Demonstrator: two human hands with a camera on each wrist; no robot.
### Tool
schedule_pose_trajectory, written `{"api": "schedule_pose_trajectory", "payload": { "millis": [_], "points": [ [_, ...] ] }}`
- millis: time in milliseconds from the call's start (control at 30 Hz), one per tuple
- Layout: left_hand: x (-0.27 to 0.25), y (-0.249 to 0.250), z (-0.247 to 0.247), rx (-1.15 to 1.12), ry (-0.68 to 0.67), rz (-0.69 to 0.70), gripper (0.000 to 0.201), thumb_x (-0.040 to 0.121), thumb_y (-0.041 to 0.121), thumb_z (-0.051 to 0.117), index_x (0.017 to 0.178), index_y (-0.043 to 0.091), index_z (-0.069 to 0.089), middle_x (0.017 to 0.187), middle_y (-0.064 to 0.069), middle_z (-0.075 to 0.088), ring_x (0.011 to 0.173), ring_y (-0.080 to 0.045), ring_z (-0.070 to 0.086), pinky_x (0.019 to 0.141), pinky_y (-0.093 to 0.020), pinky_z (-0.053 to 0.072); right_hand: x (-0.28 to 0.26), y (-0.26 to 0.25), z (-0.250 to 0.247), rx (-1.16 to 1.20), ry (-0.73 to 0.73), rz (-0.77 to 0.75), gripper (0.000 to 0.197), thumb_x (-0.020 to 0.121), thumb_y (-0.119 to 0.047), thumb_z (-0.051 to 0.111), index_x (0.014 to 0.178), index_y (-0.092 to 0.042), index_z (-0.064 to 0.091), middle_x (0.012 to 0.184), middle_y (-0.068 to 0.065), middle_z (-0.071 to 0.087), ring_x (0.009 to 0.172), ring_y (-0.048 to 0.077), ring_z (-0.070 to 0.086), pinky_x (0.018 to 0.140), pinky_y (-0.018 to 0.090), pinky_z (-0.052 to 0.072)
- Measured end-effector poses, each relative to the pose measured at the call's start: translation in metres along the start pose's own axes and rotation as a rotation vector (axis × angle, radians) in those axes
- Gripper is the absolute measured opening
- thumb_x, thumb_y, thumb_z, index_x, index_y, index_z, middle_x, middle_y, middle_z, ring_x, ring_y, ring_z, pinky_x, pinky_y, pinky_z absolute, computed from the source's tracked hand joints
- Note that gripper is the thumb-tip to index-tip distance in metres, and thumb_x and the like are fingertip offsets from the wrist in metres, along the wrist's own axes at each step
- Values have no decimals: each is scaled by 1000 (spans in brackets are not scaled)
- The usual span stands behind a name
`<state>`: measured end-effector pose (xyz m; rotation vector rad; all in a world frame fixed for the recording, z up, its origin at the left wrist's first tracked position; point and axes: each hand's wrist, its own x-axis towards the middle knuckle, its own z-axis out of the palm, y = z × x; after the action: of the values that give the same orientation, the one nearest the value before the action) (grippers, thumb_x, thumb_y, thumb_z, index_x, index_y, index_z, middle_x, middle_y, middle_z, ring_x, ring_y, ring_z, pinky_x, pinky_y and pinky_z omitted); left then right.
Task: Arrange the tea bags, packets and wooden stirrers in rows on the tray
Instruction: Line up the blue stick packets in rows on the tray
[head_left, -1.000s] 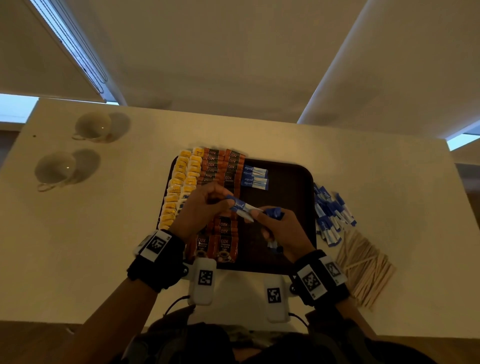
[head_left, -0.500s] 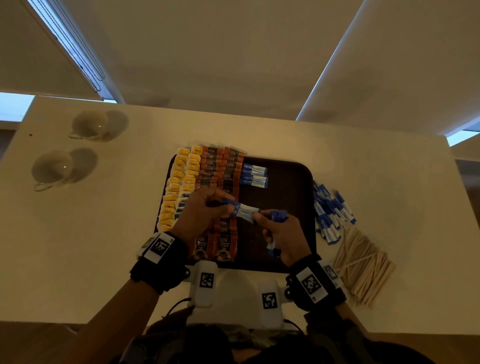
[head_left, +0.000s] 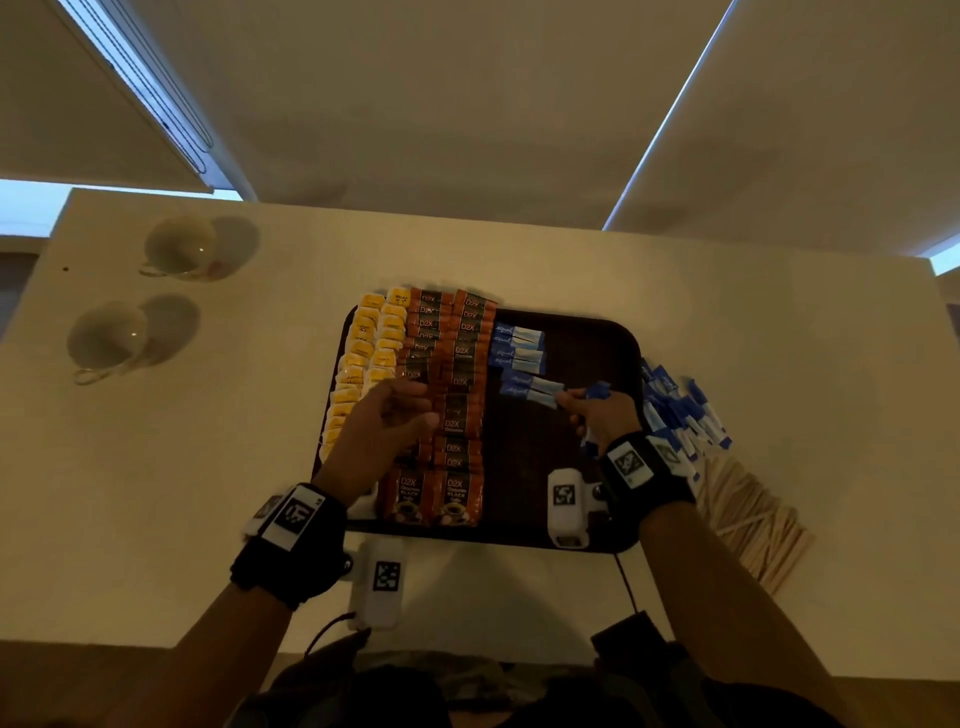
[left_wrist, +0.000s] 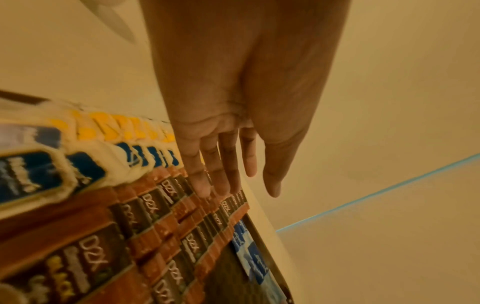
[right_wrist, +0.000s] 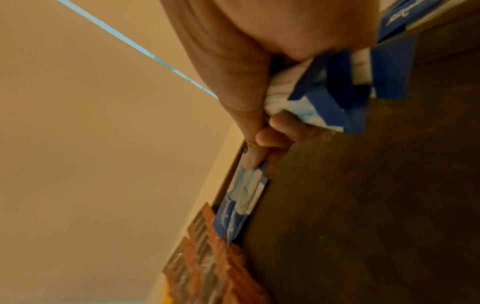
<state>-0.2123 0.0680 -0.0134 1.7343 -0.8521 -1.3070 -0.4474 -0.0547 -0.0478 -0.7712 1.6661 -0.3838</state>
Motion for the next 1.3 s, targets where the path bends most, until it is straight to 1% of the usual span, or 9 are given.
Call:
{"api": "schedule_pose_trajectory", "payload": {
  "millis": [233,333,500,733,900,967,1067,1200,1300],
  "points": [
    [-3,-12,-17,48,39,-36,30,83,12,67,112,13,58,103,-1,67,98,-12,62,77,-26,51,44,-5,16,-104,-22,117,17,80,-8,73,67,-10,62,68,6,55,56,15,45,49,25,38],
    [-1,-14,-17,33,44,-49,30,83,12,68,111,13,59,102,-1,67,97,-13,62,78,-29,51,47,-11,23,-136,-12,147,10,81,-12,73,81,-4,68,65,5,53,53,14,43,47,27,37],
    [3,-13,-12,10,32,-56,31,80,10,70,110,12,60,103,-7,67,98,-19,62,84,-34,52,54,-16,27,-164,13,172,28,78,-17,76,97,2,67,67,6,55,57,16,46,57,31,43],
    [4,-12,-7,54,-12,-19,32,79,8,71,109,10,60,102,-7,65,90,-10,61,71,-17,51,54,-18,29,-262,49,143,22,77,-22,77,77,-4,66,73,9,60,59,16,50,70,31,47],
    [0,-12,-4,143,25,34,22,82,14,68,104,15,61,97,0,66,91,-10,62,73,-16,48,31,-15,23,-319,126,2,25,80,-26,73,63,-14,59,66,5,57,54,12,49,55,28,44],
    [-1,-6,1,115,37,43,11,86,16,64,96,19,62,93,3,65,88,-11,62,74,-23,50,8,-10,17,-162,32,-99,19,82,-23,71,67,-16,62,66,4,57,52,11,46,49,23,41],
    [0,8,12,111,-13,78,8,90,21,59,93,19,66,90,-2,65,83,-18,62,74,-33,53,-37,-14,13,-66,-373,-143,7,85,-19,66,91,-16,65,81,2,65,54,6,46,49,15,43],
    [-2,34,33,210,-197,222,18,90,26,58,98,13,67,86,2,66,75,-5,61,67,-18,50,-74,-15,14,-149,-648,-229,42,83,-9,67,122,-18,55,87,3,65,58,4,55,57,15,47],
    [-3,45,48,304,-311,263,24,86,29,64,105,15,66,95,6,65,82,0,60,73,-9,46,-88,-13,19,-203,-727,-342,37,81,-2,68,106,-28,60,95,12,66,78,23,65,75,32,55]
  ]
}}
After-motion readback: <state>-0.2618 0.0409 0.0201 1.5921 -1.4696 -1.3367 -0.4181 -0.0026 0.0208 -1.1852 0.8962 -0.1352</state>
